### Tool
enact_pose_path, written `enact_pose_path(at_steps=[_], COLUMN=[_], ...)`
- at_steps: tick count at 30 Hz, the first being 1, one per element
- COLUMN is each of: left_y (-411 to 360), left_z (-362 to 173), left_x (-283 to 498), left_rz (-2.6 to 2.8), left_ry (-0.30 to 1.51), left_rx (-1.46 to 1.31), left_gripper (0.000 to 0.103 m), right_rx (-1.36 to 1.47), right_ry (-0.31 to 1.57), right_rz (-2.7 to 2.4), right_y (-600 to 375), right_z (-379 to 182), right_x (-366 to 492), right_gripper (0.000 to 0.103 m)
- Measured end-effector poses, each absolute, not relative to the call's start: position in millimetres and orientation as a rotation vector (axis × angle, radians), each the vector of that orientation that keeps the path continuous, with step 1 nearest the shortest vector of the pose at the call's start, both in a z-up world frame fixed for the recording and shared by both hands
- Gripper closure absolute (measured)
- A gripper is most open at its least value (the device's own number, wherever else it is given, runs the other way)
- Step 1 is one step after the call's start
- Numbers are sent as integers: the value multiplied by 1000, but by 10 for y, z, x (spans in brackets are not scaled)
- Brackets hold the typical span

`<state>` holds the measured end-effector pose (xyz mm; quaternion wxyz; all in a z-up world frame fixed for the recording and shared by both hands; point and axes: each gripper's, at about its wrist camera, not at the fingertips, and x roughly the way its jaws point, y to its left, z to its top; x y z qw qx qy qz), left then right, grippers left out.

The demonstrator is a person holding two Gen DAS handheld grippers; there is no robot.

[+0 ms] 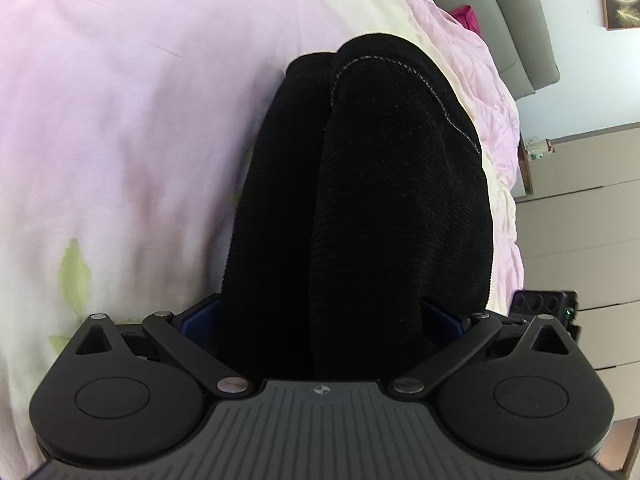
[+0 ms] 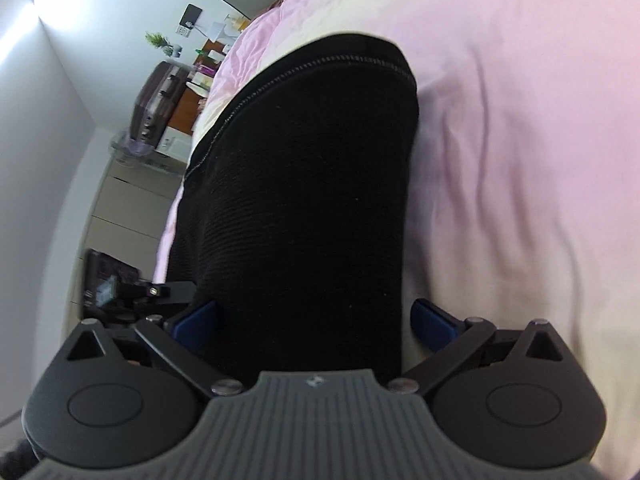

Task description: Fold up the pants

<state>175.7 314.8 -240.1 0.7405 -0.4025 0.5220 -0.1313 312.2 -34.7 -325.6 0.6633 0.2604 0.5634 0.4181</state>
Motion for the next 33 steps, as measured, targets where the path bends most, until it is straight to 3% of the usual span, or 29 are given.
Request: enact_pose_path(at_steps=[13,15,18,23,33], left_y=[3061,3108,3113,3096,3623], left_z=[-2448,-2404,-2285,-2179,-1735], left_x=[1889,1848,1766,1774,1240], left_rz=[-394,-391,-412,-423,-390], left_ry=[1109,1089,1049,1024,911], left_rx=[-873,-891,-888,-905,-923], left_gripper=[0,12,31,38,38], right_rx=[701,693,693,713,646], right_ry=[1358,1335,1302,1285,1257], right_rz=[1000,1004,1009,995,1047], right_y=[-166,-154,-187,-207,303], right_z=[-3458,-3402,-3332,-3200,-2594], right_x=[3349,3348,3295,3194,3114], right_gripper=[6,24,38,42,43])
